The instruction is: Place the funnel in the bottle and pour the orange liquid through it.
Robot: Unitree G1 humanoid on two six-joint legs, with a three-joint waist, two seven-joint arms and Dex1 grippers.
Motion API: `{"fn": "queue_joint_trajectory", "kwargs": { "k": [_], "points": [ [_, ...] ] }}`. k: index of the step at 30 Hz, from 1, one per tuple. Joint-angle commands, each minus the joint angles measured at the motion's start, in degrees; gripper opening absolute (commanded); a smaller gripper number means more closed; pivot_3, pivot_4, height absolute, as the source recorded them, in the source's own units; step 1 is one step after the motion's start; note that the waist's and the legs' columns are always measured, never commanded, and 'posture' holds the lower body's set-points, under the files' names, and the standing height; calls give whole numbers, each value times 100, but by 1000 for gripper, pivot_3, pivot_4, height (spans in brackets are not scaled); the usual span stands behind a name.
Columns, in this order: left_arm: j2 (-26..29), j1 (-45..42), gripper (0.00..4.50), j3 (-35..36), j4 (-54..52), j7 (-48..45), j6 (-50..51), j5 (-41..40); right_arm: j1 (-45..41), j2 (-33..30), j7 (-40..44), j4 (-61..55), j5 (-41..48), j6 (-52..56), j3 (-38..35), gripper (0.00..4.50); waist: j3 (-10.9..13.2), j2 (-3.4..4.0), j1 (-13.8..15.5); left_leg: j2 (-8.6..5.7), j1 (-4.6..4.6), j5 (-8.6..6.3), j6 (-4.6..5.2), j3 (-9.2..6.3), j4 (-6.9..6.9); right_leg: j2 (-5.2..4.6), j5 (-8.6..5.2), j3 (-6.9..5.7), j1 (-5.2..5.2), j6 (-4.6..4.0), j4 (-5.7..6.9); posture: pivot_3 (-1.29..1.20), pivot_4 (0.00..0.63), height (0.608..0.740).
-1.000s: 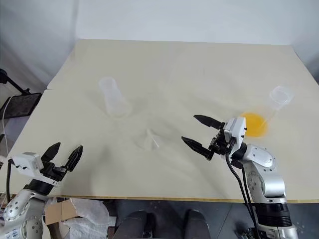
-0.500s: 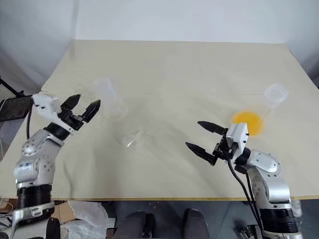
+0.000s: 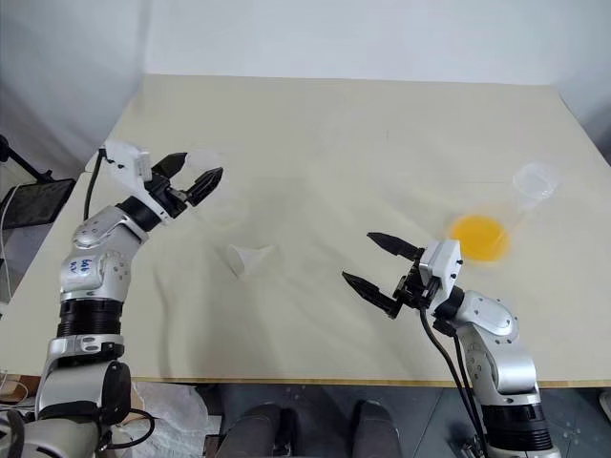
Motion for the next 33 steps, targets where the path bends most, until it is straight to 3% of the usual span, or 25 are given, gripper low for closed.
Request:
{"fn": "queue_joint_trajectory", "kwargs": {
  "k": [1,5,7,13,19,22,26,33],
  "points": [
    [9,-182,3914,-22,130,-71,-176,122,14,36,-34,-188,19,-93,-11,4500,0,-1,-1,0,0,0,0,0,0,0,0,0,0,0,0,0,150,740],
    [-19,-187,2680,-28,195,-101,-247,167,23,31,-44,-203,32,-86,-12,4500,1,-1,-2,0,0,0,0,-1,0,1,0,-1,0,0,0,0,150,740],
    [-27,-181,2289,-27,206,-115,-262,181,28,28,-51,-208,35,-84,-14,4500,1,-1,-1,0,0,0,0,-1,0,0,0,-1,0,0,0,0,150,740],
    [-164,-307,2285,22,-129,-567,-496,-127,199,-65,-128,-309,39,-94,-186,4500,2,-2,27,0,-2,0,0,-3,2,-1,0,-1,1,0,0,0,150,740],
    [-542,-779,2285,-750,-481,-1870,-424,-284,825,-434,-264,-568,125,-57,-860,4500,3,-7,74,-6,-15,0,1,-15,7,-3,0,-14,1,1,-2,0,150,740],
    [-919,-1096,2285,-1170,-106,-2311,-550,-113,1208,-555,-407,-724,191,-22,-1234,4500,2,-8,68,-9,-13,0,1,-11,8,-2,2,-20,12,3,-11,0,150,740],
    [-1597,-1697,2285,-1633,1165,-2602,-1106,342,1813,-580,-574,-1053,214,3,-1629,4500,2,-9,44,-5,-14,3,0,33,4,4,1,-24,9,3,-14,0,150,740],
    [-2081,-2292,2285,-1714,2842,-2389,-2209,972,2279,-431,-969,-1631,259,86,-1764,4500,2,-9,14,4,-10,3,0,48,-4,8,1,-9,-5,3,-19,0,150,740]
  ]
}}
